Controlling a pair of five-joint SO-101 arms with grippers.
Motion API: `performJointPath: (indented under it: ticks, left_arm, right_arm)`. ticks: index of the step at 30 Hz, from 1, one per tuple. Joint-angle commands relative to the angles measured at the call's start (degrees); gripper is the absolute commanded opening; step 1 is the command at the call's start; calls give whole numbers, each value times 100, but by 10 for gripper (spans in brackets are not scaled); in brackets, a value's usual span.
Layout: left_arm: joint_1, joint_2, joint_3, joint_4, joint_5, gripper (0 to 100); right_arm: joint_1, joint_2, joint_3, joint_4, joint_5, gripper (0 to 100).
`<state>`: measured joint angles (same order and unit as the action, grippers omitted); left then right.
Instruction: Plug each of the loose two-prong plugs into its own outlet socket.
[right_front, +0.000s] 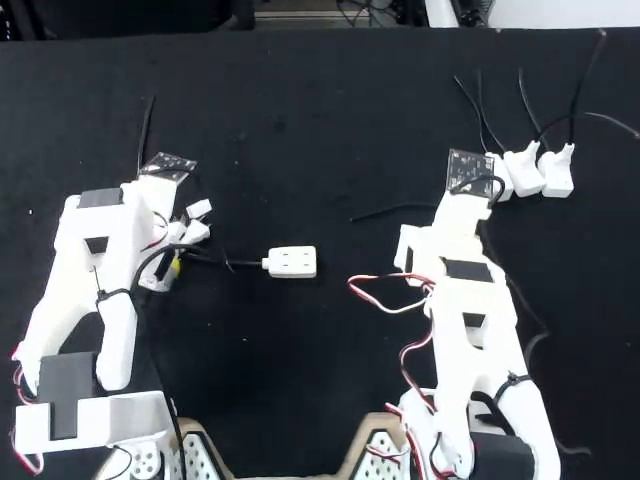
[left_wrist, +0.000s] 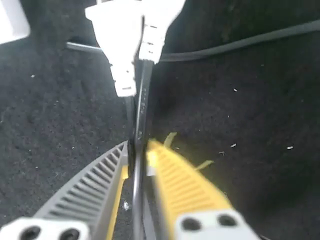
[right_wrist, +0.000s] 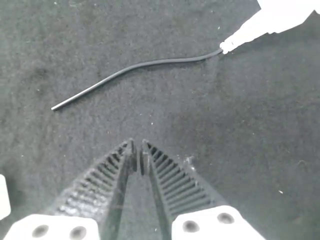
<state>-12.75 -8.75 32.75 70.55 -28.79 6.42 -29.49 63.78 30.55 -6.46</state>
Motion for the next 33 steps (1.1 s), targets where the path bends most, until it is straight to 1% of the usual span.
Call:
performJointPath:
  ticks: [1, 7, 11, 20, 25, 27, 32, 33]
  left_arm:
    - [75, -79, -189, 79, -114, 253]
    - [127, 141, -708, 0, -105, 263]
    - [66, 492, -927, -589, -88, 263]
    - [75, 1196, -963, -1688, 1187, 263]
    - [75, 1152, -963, -1697, 1521, 263]
    - [66, 1055, -963, -1697, 1521, 230]
    - [119, 1029, -927, -1732, 1530, 30]
    - [119, 1029, -927, -1714, 1538, 27]
  right_arm:
    - [-97, -189, -418, -132, -18, 15]
    - [-97, -189, -418, -132, -18, 15]
    - [-97, -189, -418, -132, -18, 15]
    - [-97, -189, -418, -123, -18, 15]
    - [-97, -189, -418, -123, -18, 15]
    - [-97, -189, -418, -123, -18, 15]
    - [-97, -189, -426, -123, -18, 15]
    - [-97, -189, -426, -123, -18, 15]
